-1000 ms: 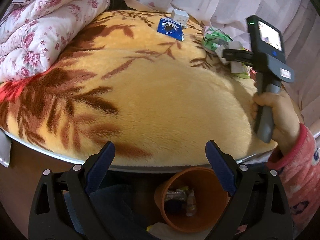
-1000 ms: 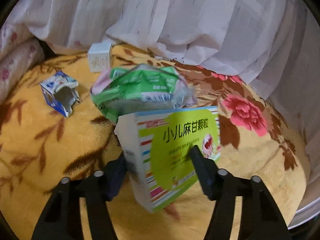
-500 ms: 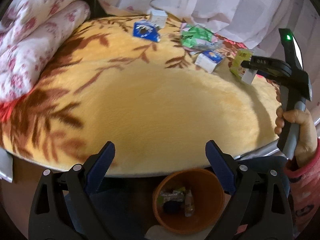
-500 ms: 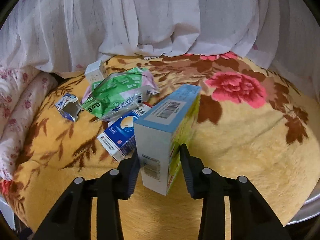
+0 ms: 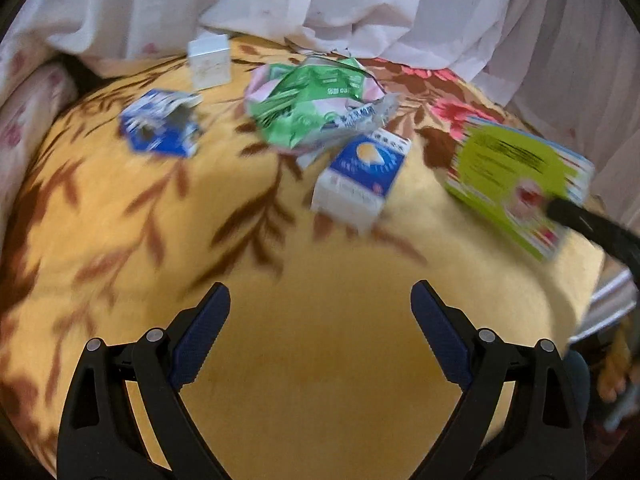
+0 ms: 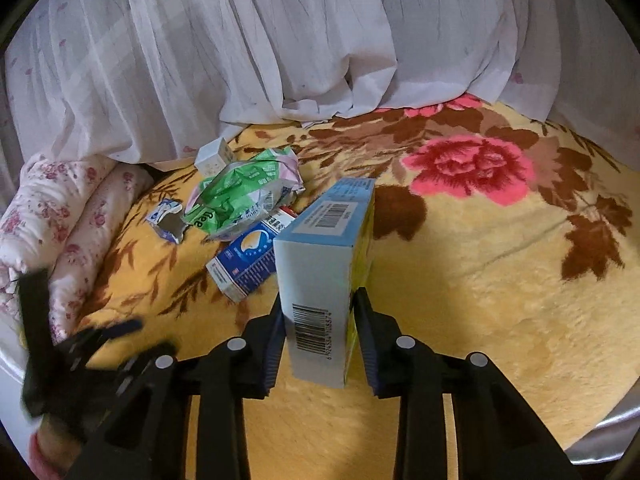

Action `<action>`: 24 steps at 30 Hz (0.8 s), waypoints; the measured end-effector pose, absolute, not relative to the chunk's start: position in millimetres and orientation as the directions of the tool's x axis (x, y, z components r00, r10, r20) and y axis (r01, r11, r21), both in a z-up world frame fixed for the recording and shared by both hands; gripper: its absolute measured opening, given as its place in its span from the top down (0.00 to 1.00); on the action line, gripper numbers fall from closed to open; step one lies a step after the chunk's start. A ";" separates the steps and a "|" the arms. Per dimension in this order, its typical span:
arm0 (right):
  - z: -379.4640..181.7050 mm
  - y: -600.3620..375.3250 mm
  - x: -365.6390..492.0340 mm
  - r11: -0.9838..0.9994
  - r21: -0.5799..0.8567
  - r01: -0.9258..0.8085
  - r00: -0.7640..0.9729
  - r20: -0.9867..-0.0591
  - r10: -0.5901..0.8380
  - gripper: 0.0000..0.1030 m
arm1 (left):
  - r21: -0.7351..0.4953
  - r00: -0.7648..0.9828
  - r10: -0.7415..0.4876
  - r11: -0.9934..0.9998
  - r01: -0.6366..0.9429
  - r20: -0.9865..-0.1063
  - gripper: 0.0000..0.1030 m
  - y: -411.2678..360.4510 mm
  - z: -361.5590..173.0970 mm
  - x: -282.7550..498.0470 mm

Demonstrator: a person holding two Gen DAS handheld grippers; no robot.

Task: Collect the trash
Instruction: 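Grasp the blue nasal spray box with the left tool while the right tool grasps the white medicine box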

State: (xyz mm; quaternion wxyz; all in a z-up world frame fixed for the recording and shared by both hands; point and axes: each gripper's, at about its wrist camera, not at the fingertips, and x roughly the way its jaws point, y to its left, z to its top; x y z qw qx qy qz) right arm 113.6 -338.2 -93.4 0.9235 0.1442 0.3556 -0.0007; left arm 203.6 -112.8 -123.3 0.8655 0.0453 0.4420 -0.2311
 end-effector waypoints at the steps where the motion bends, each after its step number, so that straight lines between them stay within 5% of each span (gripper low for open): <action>1: -93.9 -341.0 111.5 0.958 0.268 0.099 0.746 -0.658 0.107 0.68 | -0.127 0.495 -0.367 0.883 0.452 -0.787 0.13 -121.0 -124.4 213.2; 9: -98.7 -363.2 94.8 0.948 0.303 0.094 0.743 -0.655 0.136 0.69 | -0.048 0.475 -0.317 0.868 0.495 -0.821 0.15 -170.5 -140.2 268.8; 13: -100.8 -368.9 93.5 0.946 0.311 0.094 0.742 -0.655 0.142 0.69 | -0.066 0.430 -0.319 0.858 0.509 -0.845 0.39 -179.4 -151.6 281.5; 24: -92.3 -365.1 83.6 0.955 0.287 0.070 0.759 -0.637 0.136 0.71 | -0.143 0.431 -0.394 0.849 0.509 -0.812 0.41 -149.6 -133.4 243.7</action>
